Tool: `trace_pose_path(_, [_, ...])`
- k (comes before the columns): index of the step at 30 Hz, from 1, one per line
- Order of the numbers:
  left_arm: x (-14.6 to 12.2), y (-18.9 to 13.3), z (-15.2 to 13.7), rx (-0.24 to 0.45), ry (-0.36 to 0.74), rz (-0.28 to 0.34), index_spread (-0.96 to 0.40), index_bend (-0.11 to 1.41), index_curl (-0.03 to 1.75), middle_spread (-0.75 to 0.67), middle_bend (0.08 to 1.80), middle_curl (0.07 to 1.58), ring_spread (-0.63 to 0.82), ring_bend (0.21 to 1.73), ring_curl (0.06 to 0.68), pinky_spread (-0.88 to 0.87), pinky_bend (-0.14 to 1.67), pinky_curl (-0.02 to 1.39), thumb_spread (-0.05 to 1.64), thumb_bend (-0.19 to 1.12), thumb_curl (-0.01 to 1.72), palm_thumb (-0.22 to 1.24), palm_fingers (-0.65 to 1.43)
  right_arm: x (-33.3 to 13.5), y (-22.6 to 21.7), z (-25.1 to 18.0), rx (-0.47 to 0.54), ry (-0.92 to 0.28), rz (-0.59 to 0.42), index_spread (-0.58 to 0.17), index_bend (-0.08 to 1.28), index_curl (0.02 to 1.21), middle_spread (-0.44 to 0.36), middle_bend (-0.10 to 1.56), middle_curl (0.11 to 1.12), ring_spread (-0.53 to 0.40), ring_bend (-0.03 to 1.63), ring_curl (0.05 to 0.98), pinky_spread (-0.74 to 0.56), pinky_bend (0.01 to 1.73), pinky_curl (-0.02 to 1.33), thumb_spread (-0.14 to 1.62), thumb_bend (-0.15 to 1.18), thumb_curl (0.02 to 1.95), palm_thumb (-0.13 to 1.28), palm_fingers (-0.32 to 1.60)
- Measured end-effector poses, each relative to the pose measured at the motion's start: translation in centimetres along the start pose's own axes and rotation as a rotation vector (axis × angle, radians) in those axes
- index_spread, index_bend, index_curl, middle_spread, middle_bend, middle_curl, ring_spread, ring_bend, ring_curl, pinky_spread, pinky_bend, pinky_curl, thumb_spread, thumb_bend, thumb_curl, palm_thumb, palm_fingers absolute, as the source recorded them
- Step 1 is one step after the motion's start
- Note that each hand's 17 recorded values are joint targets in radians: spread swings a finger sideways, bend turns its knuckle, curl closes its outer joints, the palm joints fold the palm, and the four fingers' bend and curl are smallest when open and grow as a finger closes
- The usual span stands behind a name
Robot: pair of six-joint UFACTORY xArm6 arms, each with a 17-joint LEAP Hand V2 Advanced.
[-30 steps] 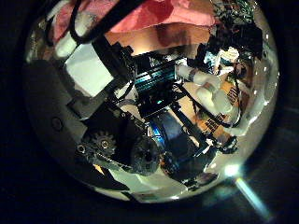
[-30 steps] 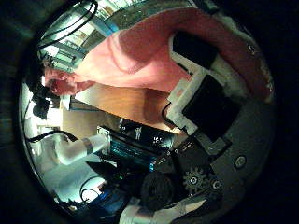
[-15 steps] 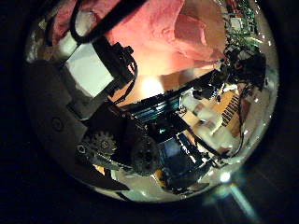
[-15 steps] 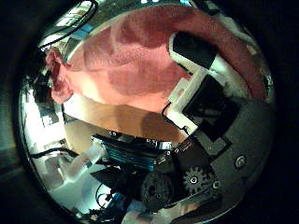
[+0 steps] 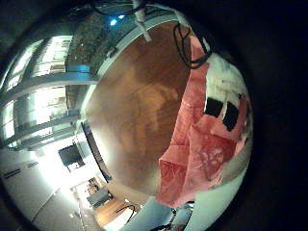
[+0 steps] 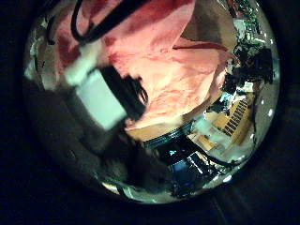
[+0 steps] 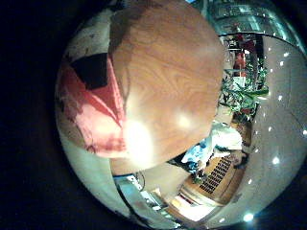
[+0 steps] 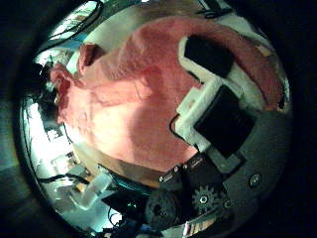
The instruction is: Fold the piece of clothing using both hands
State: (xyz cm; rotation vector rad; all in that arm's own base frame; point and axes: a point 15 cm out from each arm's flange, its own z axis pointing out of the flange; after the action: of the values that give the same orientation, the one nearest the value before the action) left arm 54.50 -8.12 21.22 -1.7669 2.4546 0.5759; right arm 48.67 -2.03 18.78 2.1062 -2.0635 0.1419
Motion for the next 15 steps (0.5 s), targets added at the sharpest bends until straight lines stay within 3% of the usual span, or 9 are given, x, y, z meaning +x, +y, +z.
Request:
trace_pose_path(2, [-0.2, -0.3, 0.3, 0.008, 0.014, -0.009, -0.20, 0.08, 1.43, -0.64, 0.51, 1.14, -0.45, 1.26, 0.482, -0.60, 1.18, 0.64, 1.15, -0.04, 0.52, 0.50, 0.39, 0.2, -0.9, -0.1, 0.035, -0.005, 0.006, -0.355, 0.15, 0.63, -0.189, 0.74, 0.66, -0.274, 1.40, 0.684, -0.39, 1.41, 0.80, 1.25, -0.04, 0.49, 0.69, 0.23])
trace_pose_path(4, [-0.5, -1.0, 0.3, 0.033, 0.035, -0.023, -0.19, 0.08, 1.34, -0.58, 0.42, 1.10, -0.43, 1.27, 0.481, -0.58, 1.18, 0.65, 1.16, -0.04, 0.49, 0.47, 0.28, 0.8, -1.5, -0.1, 0.059, -0.009, 0.018, -0.364, 0.19, 0.58, -0.145, 0.61, 0.60, -0.229, 1.25, 0.644, -0.31, 1.30, 0.78, 1.24, -0.04, 0.47, 0.64, -0.04])
trace_pose_path(9, [-2.8, -1.2, -0.3, 0.079, 0.083, -0.066, -0.17, 0.14, 1.13, -0.37, 0.24, 0.98, -0.29, 1.19, 0.460, -0.48, 1.11, 0.65, 1.18, -0.03, 0.44, 0.42, 0.08, 2.4, -2.2, -1.2, 0.104, -0.013, 0.043, -0.370, 0.20, 0.51, -0.065, 0.45, 0.49, -0.090, 0.97, 0.499, -0.02, 1.09, 0.68, 1.23, -0.03, 0.43, 0.54, -0.07])
trace_pose_path(15, [-6.1, 1.7, -3.3, 0.119, 0.214, -0.082, -0.12, 0.18, 0.95, -0.11, 0.20, 0.84, -0.09, 1.05, 0.399, -0.23, 0.85, 0.59, 1.19, -0.02, 0.40, 0.40, 0.00, 5.3, -1.1, -5.7, 0.184, -0.004, 0.066, -0.369, 0.19, 0.45, -0.044, 0.41, 0.45, -0.024, 0.88, 0.431, 0.19, 0.94, 0.58, 1.21, -0.03, 0.40, 0.49, 0.03])
